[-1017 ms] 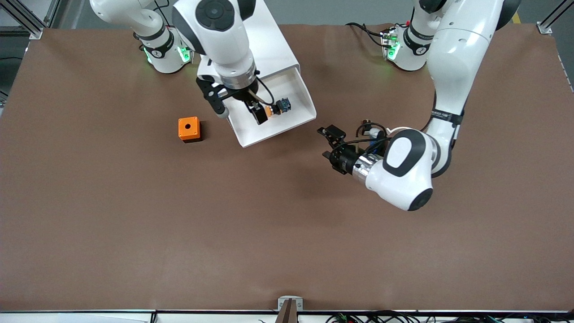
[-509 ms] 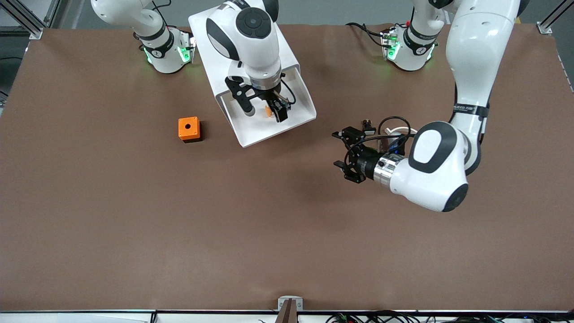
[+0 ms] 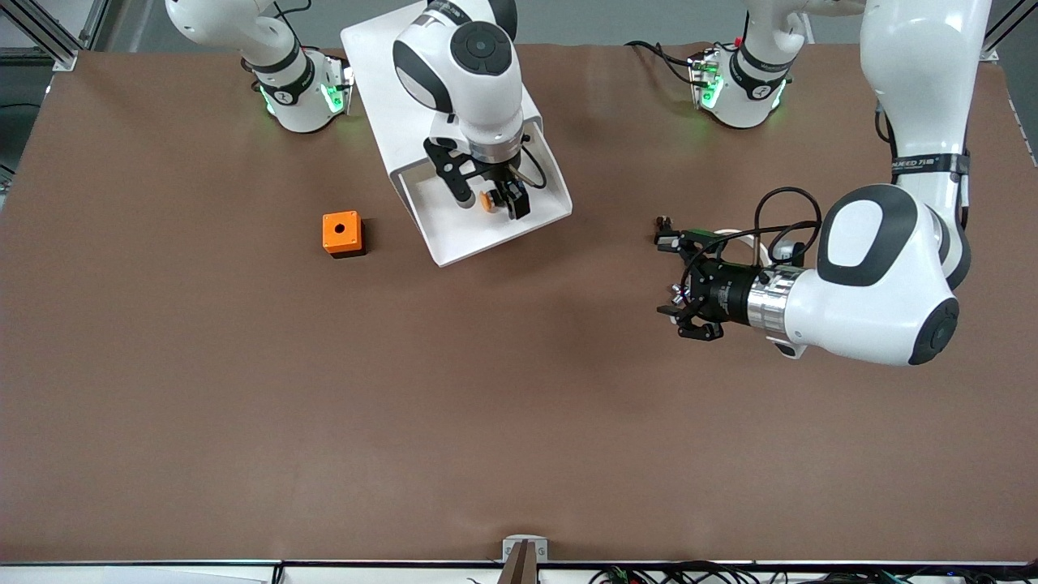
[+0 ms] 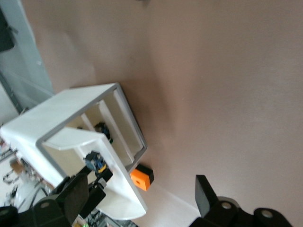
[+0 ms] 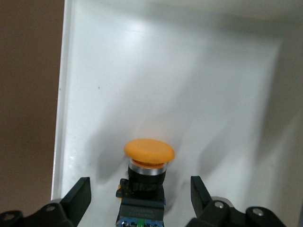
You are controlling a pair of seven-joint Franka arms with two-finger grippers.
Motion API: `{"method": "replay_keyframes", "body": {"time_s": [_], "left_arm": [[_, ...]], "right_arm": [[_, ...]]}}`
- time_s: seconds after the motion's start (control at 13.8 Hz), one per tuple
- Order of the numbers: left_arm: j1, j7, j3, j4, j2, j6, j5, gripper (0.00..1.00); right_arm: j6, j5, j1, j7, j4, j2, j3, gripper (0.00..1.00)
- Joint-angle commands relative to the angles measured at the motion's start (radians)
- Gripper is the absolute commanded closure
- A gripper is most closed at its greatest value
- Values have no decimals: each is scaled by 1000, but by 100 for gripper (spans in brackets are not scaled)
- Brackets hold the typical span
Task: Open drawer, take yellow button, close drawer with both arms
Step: 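Lift the yellow button out of the drawer with the right gripper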
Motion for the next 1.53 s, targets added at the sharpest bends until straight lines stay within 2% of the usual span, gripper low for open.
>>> {"method": "replay_keyframes", "body": {"time_s": [0.0, 0.22, 0.29, 0.51, 0.73, 0.94, 1.09, 1.45], "left_arm": [[3, 58, 10, -14, -23, -5, 27, 1], [22, 114, 15, -15, -62, -6, 69, 1], [23, 120, 9, -15, -71, -6, 105, 1], [19, 201, 4, -17, -74, -6, 180, 1], [23, 322, 9, -18, -94, -6, 188, 1], [23, 400, 7, -18, -94, -6, 215, 1], [20, 425, 7, -18, -94, -6, 229, 1], [16, 666, 7, -17, -92, 6, 229, 1]], "right_arm": [[-2, -8, 11, 10, 22, 11, -10, 35], [-4, 3, 8, 7, 33, 12, -10, 89], [-4, 3, 9, 7, 41, 14, -10, 98], [-10, 4, 0, 0, 67, 17, -10, 100], [-18, 9, -9, -47, 93, 17, -11, 100], [-63, 9, -62, -137, 131, 14, -11, 100], [-125, 7, -116, -272, 159, 12, -16, 100], [-194, 7, -390, -811, 154, -2, -18, 100]]}}
